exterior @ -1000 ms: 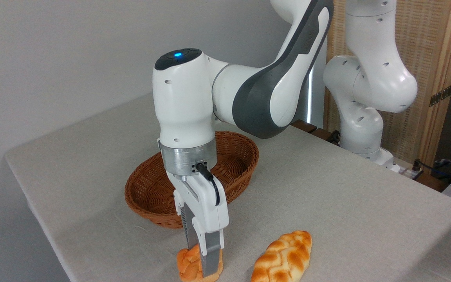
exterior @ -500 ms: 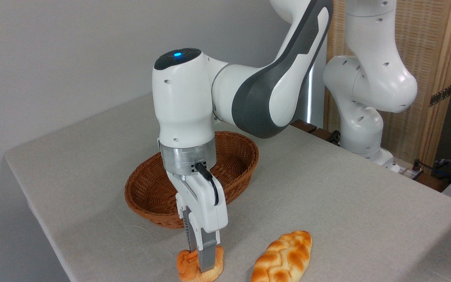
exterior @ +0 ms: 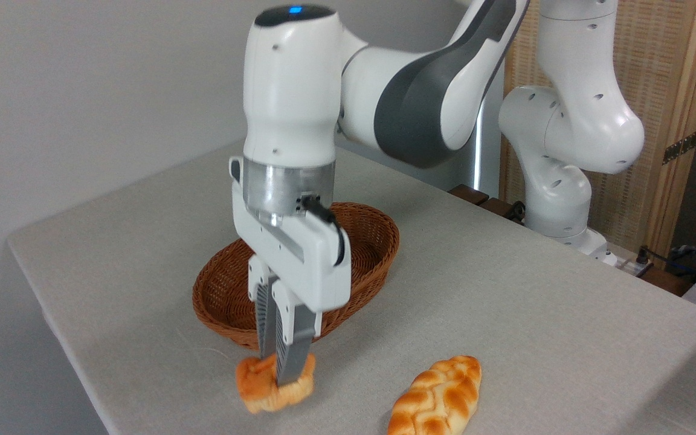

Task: Put bread into the basket
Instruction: 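Lift the held bun and carry it over the wicker basket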

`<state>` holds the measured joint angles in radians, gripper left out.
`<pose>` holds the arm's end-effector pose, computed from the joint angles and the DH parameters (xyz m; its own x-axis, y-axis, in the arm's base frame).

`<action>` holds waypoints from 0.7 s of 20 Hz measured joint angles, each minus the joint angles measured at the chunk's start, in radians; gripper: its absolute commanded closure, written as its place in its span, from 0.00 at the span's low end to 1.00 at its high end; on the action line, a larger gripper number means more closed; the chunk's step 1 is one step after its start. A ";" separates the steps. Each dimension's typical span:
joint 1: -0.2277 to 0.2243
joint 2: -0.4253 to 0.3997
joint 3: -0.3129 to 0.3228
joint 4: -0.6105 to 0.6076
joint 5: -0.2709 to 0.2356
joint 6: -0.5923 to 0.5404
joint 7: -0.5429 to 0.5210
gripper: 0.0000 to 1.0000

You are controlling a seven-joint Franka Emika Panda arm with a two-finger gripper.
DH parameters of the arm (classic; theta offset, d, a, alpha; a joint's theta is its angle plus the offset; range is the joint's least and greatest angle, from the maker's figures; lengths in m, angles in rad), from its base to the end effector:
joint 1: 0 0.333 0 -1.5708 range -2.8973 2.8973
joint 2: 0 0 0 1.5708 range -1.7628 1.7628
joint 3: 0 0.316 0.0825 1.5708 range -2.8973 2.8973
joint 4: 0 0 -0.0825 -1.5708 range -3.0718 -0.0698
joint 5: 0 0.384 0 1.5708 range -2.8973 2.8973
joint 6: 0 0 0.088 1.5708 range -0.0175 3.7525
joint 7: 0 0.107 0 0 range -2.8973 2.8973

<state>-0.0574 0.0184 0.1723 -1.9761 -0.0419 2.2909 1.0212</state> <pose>0.5839 0.0659 0.4883 0.6068 -0.7737 0.1823 -0.7385 -0.6335 -0.2306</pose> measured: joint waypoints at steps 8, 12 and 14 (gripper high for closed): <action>-0.016 -0.080 -0.017 0.118 -0.103 -0.382 -0.273 0.72; -0.071 -0.095 -0.030 0.138 -0.142 -0.417 -0.346 0.71; -0.116 -0.094 -0.033 0.138 -0.144 -0.417 -0.412 0.71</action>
<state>-0.1732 -0.0758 0.1388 -1.8383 -0.1858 1.8737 0.6089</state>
